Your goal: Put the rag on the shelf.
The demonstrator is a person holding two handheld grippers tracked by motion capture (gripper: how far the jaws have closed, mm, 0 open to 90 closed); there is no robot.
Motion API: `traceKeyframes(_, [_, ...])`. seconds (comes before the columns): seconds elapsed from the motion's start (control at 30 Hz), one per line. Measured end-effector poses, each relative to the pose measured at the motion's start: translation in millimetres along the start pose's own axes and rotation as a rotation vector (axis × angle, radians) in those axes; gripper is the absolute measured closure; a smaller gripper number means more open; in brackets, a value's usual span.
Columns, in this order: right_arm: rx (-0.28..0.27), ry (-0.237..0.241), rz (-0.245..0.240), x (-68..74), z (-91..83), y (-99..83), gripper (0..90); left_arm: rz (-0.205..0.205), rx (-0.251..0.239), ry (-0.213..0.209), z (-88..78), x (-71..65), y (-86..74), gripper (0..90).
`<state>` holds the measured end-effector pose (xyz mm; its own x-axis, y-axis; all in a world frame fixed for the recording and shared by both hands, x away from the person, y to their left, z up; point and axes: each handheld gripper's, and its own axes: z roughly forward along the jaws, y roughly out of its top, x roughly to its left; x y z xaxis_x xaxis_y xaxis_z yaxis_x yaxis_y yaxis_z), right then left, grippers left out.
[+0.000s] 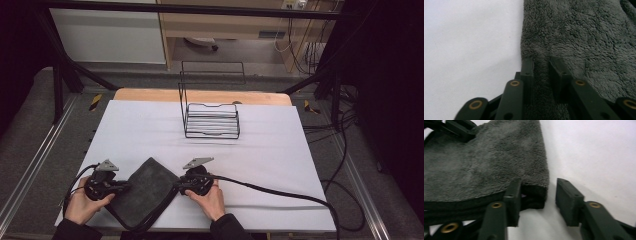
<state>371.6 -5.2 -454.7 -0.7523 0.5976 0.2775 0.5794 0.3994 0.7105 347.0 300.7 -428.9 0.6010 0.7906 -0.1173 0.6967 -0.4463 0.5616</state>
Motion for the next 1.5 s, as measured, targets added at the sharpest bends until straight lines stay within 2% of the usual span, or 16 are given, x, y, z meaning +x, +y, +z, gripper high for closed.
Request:
traceKeyframes(0.07, [0.003, 0.005, 0.004, 0.5, 0.4, -0.6, 68.5, -0.008, -0.004, 0.001, 0.1, -0.4, 0.6, 78.6])
traceKeyframes(0.17, [0.007, 0.028, 0.005, -0.6, -1.1, 0.8, 79.4, -0.012, -0.004, -0.005, -0.8, 0.7, 0.9, 81.9])
traceKeyframes(0.3, [-0.020, 0.036, -0.020, 0.4, -7.8, 3.7, 82.2, -0.016, -0.030, 0.003, -4.0, -0.2, 2.2, 83.1])
traceKeyframes(0.37, [-0.032, 0.036, -0.026, 1.0, -11.2, 5.2, 82.4, -0.008, -0.059, 0.005, -6.6, -2.3, 4.3, 83.3])
traceKeyframes(0.43, [-0.063, 0.031, -0.037, 1.5, -25.5, 11.8, 82.5, 0.004, -0.118, -0.002, -9.2, -7.2, 10.8, 83.4])
traceKeyframes(0.5, [-0.076, 0.024, -0.041, 0.7, -31.5, 14.0, 82.5, 0.014, -0.135, -0.003, -9.2, -9.7, 14.0, 83.4])
traceKeyframes(0.53, [-0.088, 0.016, -0.034, -3.3, -44.5, 17.4, 82.5, 0.027, -0.165, -0.018, -7.1, -15.2, 21.0, 83.4])
traceKeyframes(0.63, [-0.102, 0.003, -0.010, -12.0, -64.1, 19.1, 82.4, 0.042, -0.191, -0.037, 1.4, -23.3, 34.3, 83.4])
traceKeyframes(0.77, [-0.115, -0.040, 0.008, -25.5, -84.3, 15.8, 82.3, 0.062, -0.197, -0.042, 14.7, -32.0, 50.1, 83.4])
traceKeyframes(0.87, [-0.108, -0.071, 0.028, -36.9, -91.6, 10.5, 82.3, 0.085, -0.173, -0.038, 32.0, -40.4, 65.3, 83.4])
traceKeyframes(1.0, [-0.094, -0.116, 0.043, -51.4, -96.0, 1.9, 82.1, 0.107, -0.146, -0.037, 53.0, -48.4, 80.7, 83.2])
traceKeyframes(1.17, [-0.067, -0.156, 0.055, -67.3, -89.8, -4.0, 81.8, 0.098, -0.130, -0.041, 69.5, -46.1, 85.8, 77.0])
traceKeyframes(1.23, [-0.053, -0.176, 0.049, -76.5, -79.8, -5.9, 81.7, 0.082, -0.141, -0.040, 63.2, -42.7, 83.8, 64.7])
traceKeyframes(1.33, [-0.054, -0.185, 0.037, -82.1, -74.4, -4.9, 81.5, 0.057, -0.158, -0.055, 47.4, -36.9, 75.6, 57.6])
traceKeyframes(1.43, [-0.043, -0.185, 0.034, -84.3, -72.1, -5.0, 80.3, 0.059, -0.159, -0.061, 34.1, -32.5, 63.7, 57.3])
traceKeyframes(1.5, [-0.034, -0.186, 0.033, -86.9, -72.6, -6.1, 69.2, 0.049, -0.136, -0.078, 32.0, -32.8, 56.2, 57.5])
